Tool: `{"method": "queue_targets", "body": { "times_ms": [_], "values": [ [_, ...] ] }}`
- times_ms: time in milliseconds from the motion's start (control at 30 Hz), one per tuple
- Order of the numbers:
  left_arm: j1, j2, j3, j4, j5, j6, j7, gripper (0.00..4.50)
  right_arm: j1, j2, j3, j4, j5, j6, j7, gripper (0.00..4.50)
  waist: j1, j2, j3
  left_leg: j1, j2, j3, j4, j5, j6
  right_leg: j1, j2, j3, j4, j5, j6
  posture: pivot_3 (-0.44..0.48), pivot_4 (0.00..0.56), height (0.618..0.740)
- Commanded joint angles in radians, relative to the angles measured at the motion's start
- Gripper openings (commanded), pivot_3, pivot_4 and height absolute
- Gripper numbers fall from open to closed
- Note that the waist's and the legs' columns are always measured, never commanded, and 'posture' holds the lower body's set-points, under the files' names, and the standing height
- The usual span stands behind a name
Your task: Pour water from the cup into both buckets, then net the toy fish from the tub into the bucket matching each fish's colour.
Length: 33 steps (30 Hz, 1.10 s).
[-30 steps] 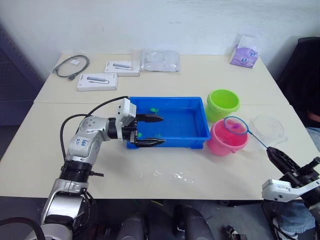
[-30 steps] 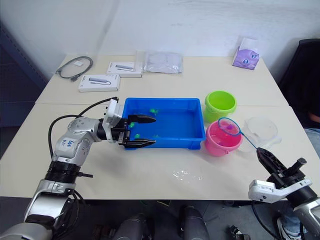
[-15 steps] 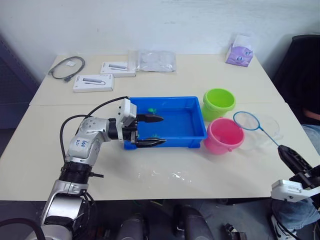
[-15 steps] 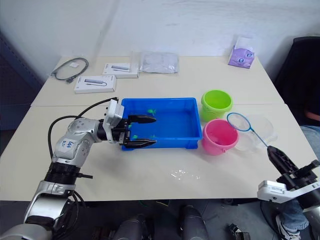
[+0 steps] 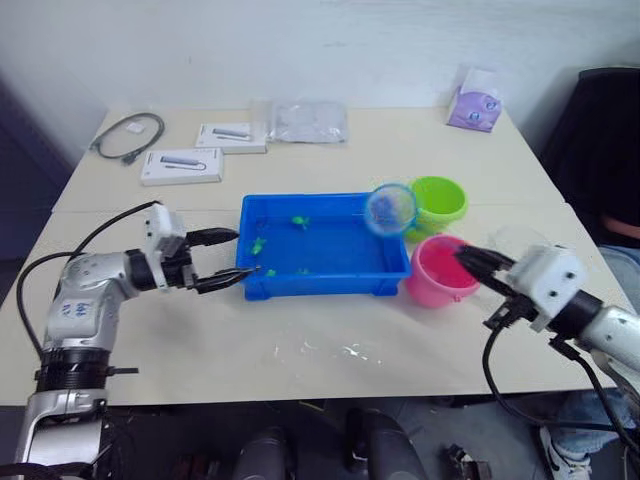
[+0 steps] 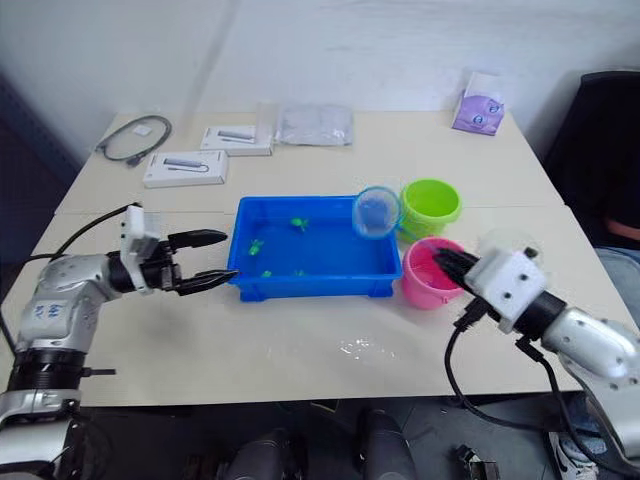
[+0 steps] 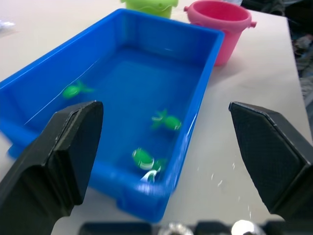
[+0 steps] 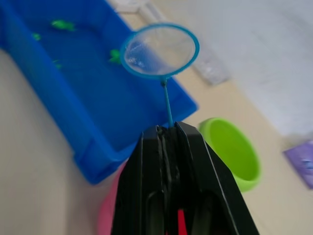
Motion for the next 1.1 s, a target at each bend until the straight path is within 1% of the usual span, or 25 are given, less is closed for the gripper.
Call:
{"method": "queue_targets", "body": {
  "times_ms": [33,133,233,300,333,433,567,667,767,867,967,1100],
  "values": [
    [0.039,0.021,0.046,-0.039,-0.013,-0.063,-0.007,4.42,-0.163,-0.015,0.081,0.007,-0.002,0.134,0.055,0.0,0.008,0.0,0.0,0.0,0.0,0.0,0.0,0.0,0.0,0.0,-0.001,0.0,0.0,0.0,0.0,0.0,0.15,0.74],
    [0.057,0.045,0.052,-0.041,-0.023,-0.029,-0.011,4.42,-0.335,-0.011,0.22,0.064,-0.05,0.235,0.14,0.0,0.015,0.0,0.0,0.0,-0.001,0.0,0.001,0.0,0.0,0.0,-0.001,-0.001,0.0,0.0,0.0,0.0,0.15,0.74],
    [0.062,0.067,0.041,-0.042,-0.034,0.017,-0.031,4.42,-0.484,0.046,0.338,0.168,-0.138,0.255,0.176,0.0,0.012,0.0,0.0,-0.002,-0.001,-0.003,0.0,0.0,0.0,0.0,-0.002,-0.005,0.0,0.0,-0.001,0.0,0.15,0.74],
    [0.052,0.068,0.036,-0.05,-0.043,0.047,-0.026,4.42,-0.584,0.062,0.43,0.24,-0.196,0.273,0.253,0.0,0.011,0.0,0.0,-0.003,-0.001,-0.003,0.0,0.0,0.0,-0.001,-0.002,-0.005,0.0,0.0,-0.001,0.0,0.15,0.74],
    [0.047,0.068,0.033,-0.054,-0.044,0.055,-0.023,4.42,-0.613,0.068,0.455,0.263,-0.217,0.271,0.28,0.0,0.011,0.0,0.0,-0.003,-0.001,-0.002,0.0,0.0,0.0,-0.001,-0.002,-0.006,-0.001,0.0,-0.001,0.0,0.15,0.74],
    [0.039,0.065,0.025,-0.059,-0.034,0.058,-0.018,4.42,-0.703,0.113,0.511,0.363,-0.298,0.256,0.3,0.0,0.011,0.0,0.0,-0.004,-0.001,-0.003,0.0,0.0,0.0,-0.001,-0.001,-0.007,0.0,0.0,-0.001,0.0,0.15,0.74],
    [0.04,0.068,0.025,-0.059,-0.027,0.054,-0.017,4.42,-0.781,0.149,0.583,0.459,-0.386,0.203,0.374,0.0,0.01,0.0,0.0,-0.005,-0.001,-0.003,0.0,0.0,0.0,-0.002,-0.001,-0.008,0.001,0.0,-0.001,0.0,0.15,0.74],
    [0.04,0.076,0.032,-0.05,-0.021,0.051,-0.011,4.42,-0.825,0.21,0.599,0.502,-0.396,0.195,0.424,0.0,0.008,0.0,0.0,-0.005,-0.001,-0.003,0.0,0.0,0.0,-0.002,-0.001,-0.009,0.001,0.0,0.0,0.0,0.15,0.74],
    [0.041,0.089,0.044,-0.046,-0.025,0.058,-0.006,4.42,-0.829,0.245,0.596,0.516,-0.384,0.189,0.483,0.0,0.005,0.0,0.0,-0.005,0.0,-0.003,0.0,0.0,-0.001,-0.002,0.0,-0.009,0.001,0.0,-0.001,0.0,0.15,0.74],
    [0.053,0.104,0.053,-0.057,-0.037,0.072,-0.013,4.42,-0.831,0.292,0.576,0.523,-0.359,0.218,0.511,0.0,0.001,0.0,0.0,-0.006,0.0,-0.003,0.0,0.0,-0.001,-0.002,0.0,-0.009,0.001,0.0,0.0,0.0,0.15,0.74],
    [0.061,0.112,0.056,-0.065,-0.043,0.081,-0.01,4.42,-0.835,0.308,0.579,0.531,-0.357,0.246,0.544,0.0,-0.004,0.0,0.0,-0.006,0.0,-0.004,0.0,0.0,-0.001,-0.002,0.0,-0.009,0.002,0.0,0.0,0.0,0.15,0.74],
    [0.07,0.119,0.055,-0.07,-0.039,0.084,-0.013,4.42,-0.823,0.356,0.528,0.541,-0.294,0.332,0.549,0.0,-0.012,0.0,0.0,-0.006,0.0,-0.005,0.0,0.0,-0.001,-0.001,-0.001,-0.009,0.001,0.0,0.0,0.0,0.15,0.74]
  ]
}}
